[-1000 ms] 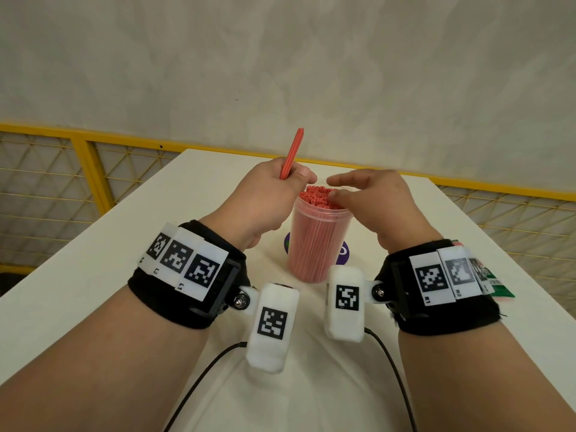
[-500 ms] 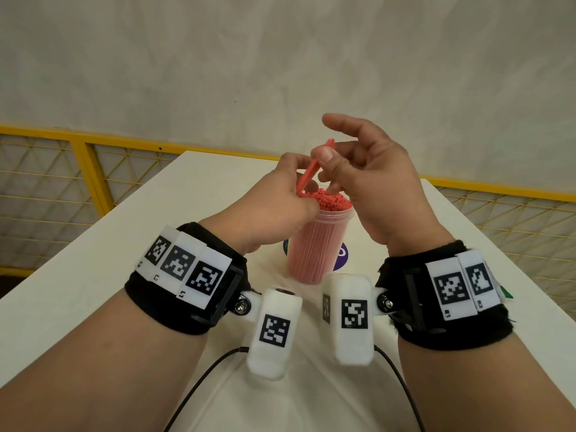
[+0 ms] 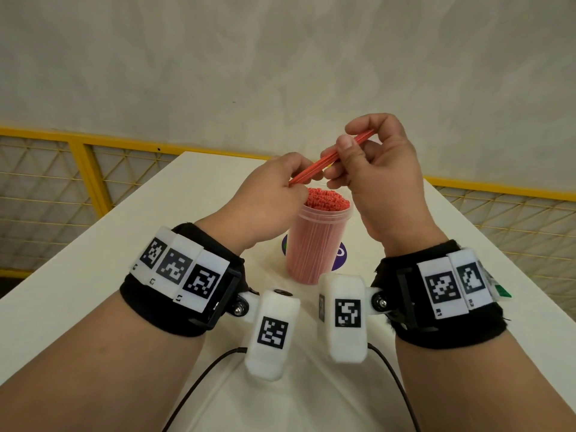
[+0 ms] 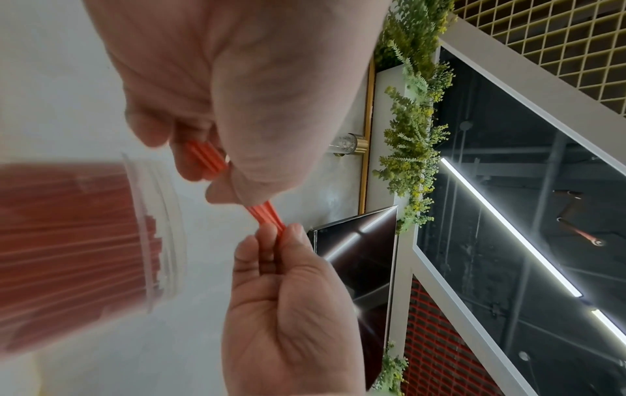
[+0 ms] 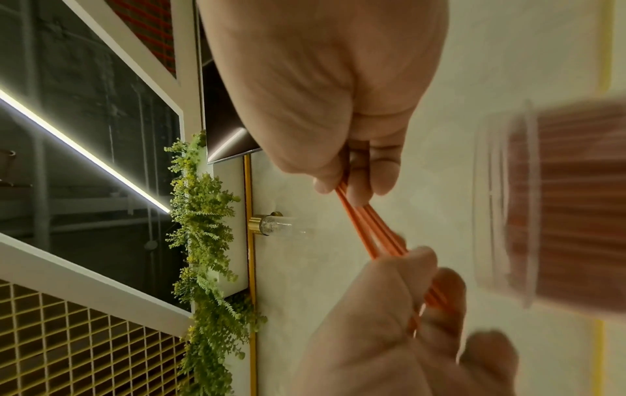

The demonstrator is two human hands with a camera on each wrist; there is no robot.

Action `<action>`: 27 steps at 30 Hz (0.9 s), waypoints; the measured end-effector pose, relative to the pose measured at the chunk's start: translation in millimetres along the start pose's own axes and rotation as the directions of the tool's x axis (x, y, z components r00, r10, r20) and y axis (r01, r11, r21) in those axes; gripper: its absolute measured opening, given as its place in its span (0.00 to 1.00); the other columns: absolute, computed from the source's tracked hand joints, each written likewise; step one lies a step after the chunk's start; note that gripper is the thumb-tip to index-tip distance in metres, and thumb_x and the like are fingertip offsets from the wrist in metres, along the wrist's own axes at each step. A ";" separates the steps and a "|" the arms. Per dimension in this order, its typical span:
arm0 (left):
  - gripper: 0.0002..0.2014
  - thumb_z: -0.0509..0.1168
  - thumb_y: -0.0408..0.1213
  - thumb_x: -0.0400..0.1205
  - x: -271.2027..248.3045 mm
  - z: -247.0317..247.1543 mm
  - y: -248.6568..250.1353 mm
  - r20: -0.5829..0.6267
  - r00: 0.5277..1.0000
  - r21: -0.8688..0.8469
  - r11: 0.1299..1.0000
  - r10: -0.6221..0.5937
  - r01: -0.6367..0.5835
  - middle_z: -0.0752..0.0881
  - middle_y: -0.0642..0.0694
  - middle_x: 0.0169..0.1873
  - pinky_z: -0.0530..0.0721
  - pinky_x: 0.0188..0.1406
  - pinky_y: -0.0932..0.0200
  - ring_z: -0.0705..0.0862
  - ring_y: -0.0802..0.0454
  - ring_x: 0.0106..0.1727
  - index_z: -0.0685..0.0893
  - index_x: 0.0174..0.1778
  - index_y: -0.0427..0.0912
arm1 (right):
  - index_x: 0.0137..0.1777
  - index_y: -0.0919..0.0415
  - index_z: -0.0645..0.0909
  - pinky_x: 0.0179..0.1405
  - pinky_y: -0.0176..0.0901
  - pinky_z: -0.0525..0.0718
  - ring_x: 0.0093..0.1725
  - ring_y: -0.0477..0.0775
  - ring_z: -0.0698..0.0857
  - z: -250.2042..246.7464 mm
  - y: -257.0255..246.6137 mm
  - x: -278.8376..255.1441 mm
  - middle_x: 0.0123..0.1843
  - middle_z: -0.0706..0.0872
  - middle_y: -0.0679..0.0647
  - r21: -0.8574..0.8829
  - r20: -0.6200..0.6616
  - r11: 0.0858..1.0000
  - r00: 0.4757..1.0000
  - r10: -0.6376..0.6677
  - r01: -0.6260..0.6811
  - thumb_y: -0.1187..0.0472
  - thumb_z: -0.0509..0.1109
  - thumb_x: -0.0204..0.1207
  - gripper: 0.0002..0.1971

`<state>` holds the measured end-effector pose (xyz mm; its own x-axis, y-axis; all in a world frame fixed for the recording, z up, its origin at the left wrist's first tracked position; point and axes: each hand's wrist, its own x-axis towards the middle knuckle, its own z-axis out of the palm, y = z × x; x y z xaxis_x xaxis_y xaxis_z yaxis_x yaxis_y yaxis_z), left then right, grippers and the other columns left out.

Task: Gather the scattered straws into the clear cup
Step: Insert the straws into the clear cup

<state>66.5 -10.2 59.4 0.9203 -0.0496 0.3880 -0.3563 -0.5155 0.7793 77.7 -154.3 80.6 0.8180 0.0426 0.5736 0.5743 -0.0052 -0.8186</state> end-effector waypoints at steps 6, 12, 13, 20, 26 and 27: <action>0.34 0.73 0.56 0.73 0.6 0.3 -9.9 -0.010 0.999 0.154 0.986 -0.054 0.055 0.69 0.53 0.66 0.71 0.54 0.68 0.74 0.60 0.60 0.70 0.72 0.49 | 0.45 0.47 0.71 0.27 0.45 0.86 0.25 0.44 0.84 -28.7 9.8 13.3 0.35 0.84 0.57 -0.233 -0.313 0.971 0.941 -0.128 0.055 0.66 0.64 0.81 0.11; 0.26 0.76 0.57 0.68 -7.3 7.5 -9.1 0.142 0.989 0.248 0.969 -0.038 0.002 0.71 0.57 0.63 0.73 0.49 0.67 0.74 0.60 0.63 0.80 0.62 0.61 | 0.50 0.51 0.73 0.33 0.53 0.89 0.26 0.47 0.86 -36.3 20.6 17.5 0.35 0.85 0.60 -0.391 -0.355 0.920 0.928 -0.109 -0.042 0.62 0.65 0.81 0.05; 0.24 0.77 0.55 0.68 -7.2 7.6 -8.8 0.136 0.990 0.239 0.971 -0.027 -0.006 0.72 0.57 0.63 0.74 0.48 0.67 0.75 0.60 0.63 0.81 0.60 0.61 | 0.51 0.53 0.73 0.31 0.50 0.89 0.25 0.45 0.86 -36.0 21.6 18.0 0.35 0.85 0.60 -0.388 -0.359 0.920 0.928 -0.099 -0.052 0.63 0.65 0.80 0.05; 0.20 0.80 0.54 0.66 -4.2 7.6 -10.6 0.112 0.994 0.258 0.966 -0.017 -0.012 0.74 0.56 0.59 0.69 0.46 0.70 0.76 0.60 0.58 0.83 0.50 0.57 | 0.51 0.50 0.75 0.40 0.59 0.88 0.32 0.55 0.88 -31.1 29.5 18.0 0.36 0.87 0.59 -0.431 -0.305 0.900 0.950 -0.072 -0.070 0.62 0.66 0.79 0.06; 0.33 0.81 0.53 0.64 -2.8 8.8 -11.0 0.078 0.997 0.236 0.972 -0.022 0.003 0.76 0.54 0.62 0.76 0.51 0.62 0.79 0.57 0.60 0.71 0.59 0.54 | 0.58 0.51 0.84 0.58 0.57 0.84 0.53 0.56 0.88 -19.3 30.8 12.0 0.50 0.90 0.55 -0.558 0.023 0.830 0.999 0.030 -0.013 0.60 0.67 0.81 0.09; 0.35 0.82 0.53 0.64 -2.9 9.1 -11.2 0.075 0.997 0.217 0.976 -0.029 0.012 0.76 0.54 0.63 0.77 0.54 0.60 0.79 0.56 0.61 0.70 0.61 0.52 | 0.60 0.50 0.86 0.66 0.52 0.79 0.63 0.52 0.84 -17.7 33.6 9.4 0.61 0.88 0.53 -0.639 0.143 0.769 0.981 0.127 -0.006 0.57 0.66 0.82 0.11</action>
<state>69.3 -12.1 45.1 0.9396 -0.0986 0.3277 -0.3020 -0.6894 0.6584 105.4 -171.8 59.0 0.8714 0.1842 0.4548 0.4568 -0.6429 -0.6149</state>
